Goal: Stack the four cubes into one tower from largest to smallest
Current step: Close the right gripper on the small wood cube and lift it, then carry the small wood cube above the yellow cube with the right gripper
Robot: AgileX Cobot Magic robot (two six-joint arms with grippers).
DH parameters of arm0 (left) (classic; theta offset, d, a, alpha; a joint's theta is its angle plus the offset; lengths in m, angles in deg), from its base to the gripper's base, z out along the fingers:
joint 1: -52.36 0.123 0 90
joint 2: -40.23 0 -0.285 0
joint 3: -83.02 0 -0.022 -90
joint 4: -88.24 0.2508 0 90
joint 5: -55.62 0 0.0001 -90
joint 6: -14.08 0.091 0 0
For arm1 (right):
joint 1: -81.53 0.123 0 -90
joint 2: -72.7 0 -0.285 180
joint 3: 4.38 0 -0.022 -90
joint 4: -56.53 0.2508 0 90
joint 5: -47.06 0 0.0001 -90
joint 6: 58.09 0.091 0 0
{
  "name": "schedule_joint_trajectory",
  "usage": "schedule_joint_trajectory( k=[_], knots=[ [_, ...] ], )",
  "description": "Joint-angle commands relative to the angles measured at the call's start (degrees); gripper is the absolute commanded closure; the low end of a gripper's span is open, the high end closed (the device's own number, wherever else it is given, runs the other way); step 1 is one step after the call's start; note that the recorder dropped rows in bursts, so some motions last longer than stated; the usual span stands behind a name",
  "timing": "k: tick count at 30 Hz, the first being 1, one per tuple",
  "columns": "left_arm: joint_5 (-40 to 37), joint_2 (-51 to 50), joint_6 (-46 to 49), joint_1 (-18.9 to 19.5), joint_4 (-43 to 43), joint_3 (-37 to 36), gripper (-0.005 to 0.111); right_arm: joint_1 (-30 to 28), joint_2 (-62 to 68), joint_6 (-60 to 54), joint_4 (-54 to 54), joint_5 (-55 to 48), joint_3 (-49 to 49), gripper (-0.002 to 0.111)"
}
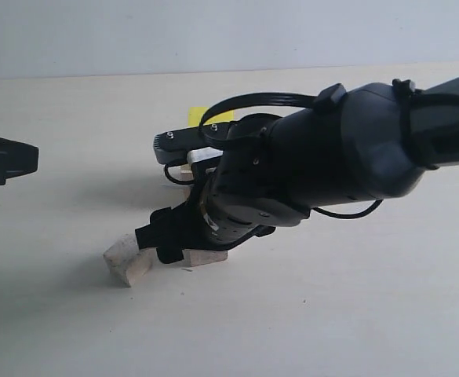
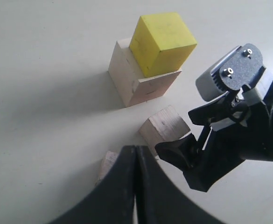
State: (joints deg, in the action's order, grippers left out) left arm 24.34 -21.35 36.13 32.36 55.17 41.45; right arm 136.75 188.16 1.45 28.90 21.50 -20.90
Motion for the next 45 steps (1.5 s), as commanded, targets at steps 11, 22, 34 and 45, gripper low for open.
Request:
schedule_joint_trajectory(
  k=[11,22,34,45],
  knots=[
    [-0.4,0.5,0.0,0.0,-1.5,-0.1,0.107,-0.4,2.2,3.2,-1.9,1.7,0.4,0.039],
    [-1.4,0.5,0.0,0.0,-1.5,-0.1,0.107,-0.4,2.2,7.5,-5.5,1.2,0.4,0.075],
    [-1.4,0.5,0.2,0.0,-1.5,-0.1,0.107,-0.3,-5.6,-7.1,5.5,-6.4,0.4,0.108],
    [-1.3,0.5,0.2,0.0,-1.5,-0.1,0.107,-1.0,-21.8,-17.6,12.3,-12.8,1.8,0.108]
  ],
)
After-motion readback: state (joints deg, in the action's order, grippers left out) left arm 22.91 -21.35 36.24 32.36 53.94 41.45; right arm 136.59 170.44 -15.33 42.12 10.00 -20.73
